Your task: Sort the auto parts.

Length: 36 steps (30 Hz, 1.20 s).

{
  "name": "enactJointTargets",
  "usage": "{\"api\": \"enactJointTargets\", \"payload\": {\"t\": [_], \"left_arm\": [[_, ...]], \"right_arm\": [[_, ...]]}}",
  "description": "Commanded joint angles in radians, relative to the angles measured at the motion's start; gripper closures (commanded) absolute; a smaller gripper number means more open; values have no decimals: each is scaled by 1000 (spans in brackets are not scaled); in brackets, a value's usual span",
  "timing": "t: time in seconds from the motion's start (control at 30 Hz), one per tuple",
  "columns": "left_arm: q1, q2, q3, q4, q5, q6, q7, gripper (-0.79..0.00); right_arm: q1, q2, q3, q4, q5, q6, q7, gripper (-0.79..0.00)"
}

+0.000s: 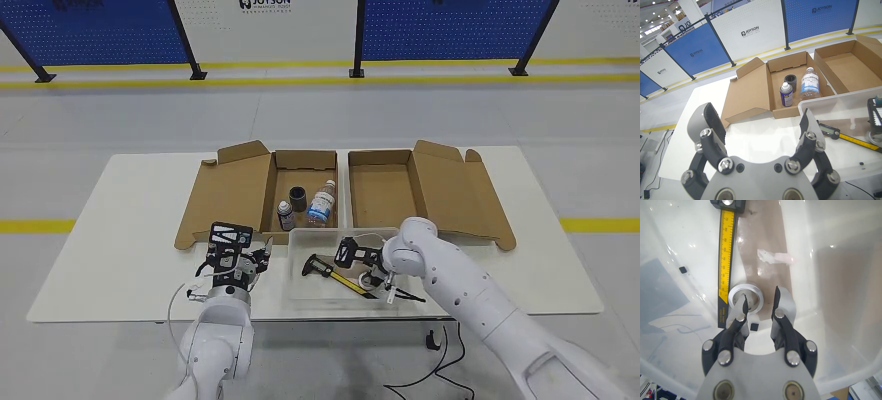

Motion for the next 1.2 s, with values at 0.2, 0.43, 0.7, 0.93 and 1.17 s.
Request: {"api": "enactJointTargets", "payload": {"t": [0.2,0.43,0.7,0.93,1.17], "left_arm": [[0,0,0,0,0,0,0,-785],[0,0,0,0,0,0,0,-785],[0,0,0,0,0,0,0,-785],[0,0,0,0,0,0,0,-785],[0,0,0,0,0,0,0,-785]], "right_arm": [[15,-18,-28,33,4,-21,-10,-225],[34,-31,-40,70,10,-28,-17,0],[54,-32,-10,62,45,-19,-29,0],[21,2,103,-36,122,35,-65,0],[-90,49,266,-154,255,93,-142,0]]}}
